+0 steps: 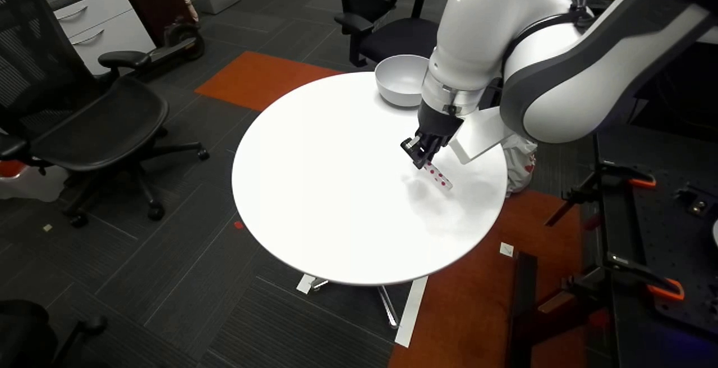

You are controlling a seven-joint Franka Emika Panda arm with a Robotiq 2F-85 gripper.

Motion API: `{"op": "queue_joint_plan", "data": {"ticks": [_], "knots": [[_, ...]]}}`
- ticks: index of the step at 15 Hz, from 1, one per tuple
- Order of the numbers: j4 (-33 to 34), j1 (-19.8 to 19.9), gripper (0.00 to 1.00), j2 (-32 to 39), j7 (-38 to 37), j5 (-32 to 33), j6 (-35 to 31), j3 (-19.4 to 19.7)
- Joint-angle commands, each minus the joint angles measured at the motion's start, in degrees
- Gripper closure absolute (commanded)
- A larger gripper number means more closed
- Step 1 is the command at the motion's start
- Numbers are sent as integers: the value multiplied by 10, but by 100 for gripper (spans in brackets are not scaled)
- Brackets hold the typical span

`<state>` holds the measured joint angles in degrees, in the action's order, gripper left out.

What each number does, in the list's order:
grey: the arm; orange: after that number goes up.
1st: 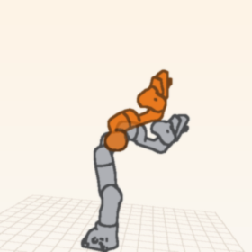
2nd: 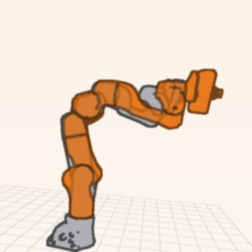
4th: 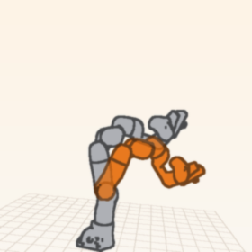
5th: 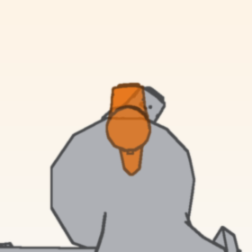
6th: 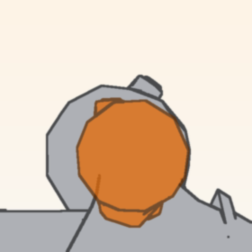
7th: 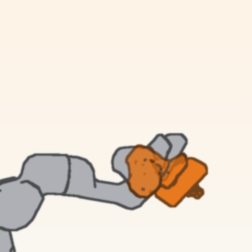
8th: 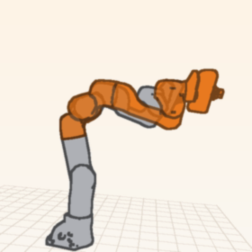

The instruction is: Remove the marker from the bowl and put it on the table

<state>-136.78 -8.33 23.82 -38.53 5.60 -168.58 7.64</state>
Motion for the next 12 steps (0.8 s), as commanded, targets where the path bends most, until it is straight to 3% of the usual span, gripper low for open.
{"op": "queue_joint_plan", "data": {"ticks": [1, 3, 9, 12], "knots": [[10, -33, 55, 20, 11, -18, -24, 26], [12, -44, 49, 21, 10, -21, -24, 34], [-3, -81, 4, -30, -1, -17, -1, 74], [-11, -66, 0, -76, 12, -32, 24, 54]]}}
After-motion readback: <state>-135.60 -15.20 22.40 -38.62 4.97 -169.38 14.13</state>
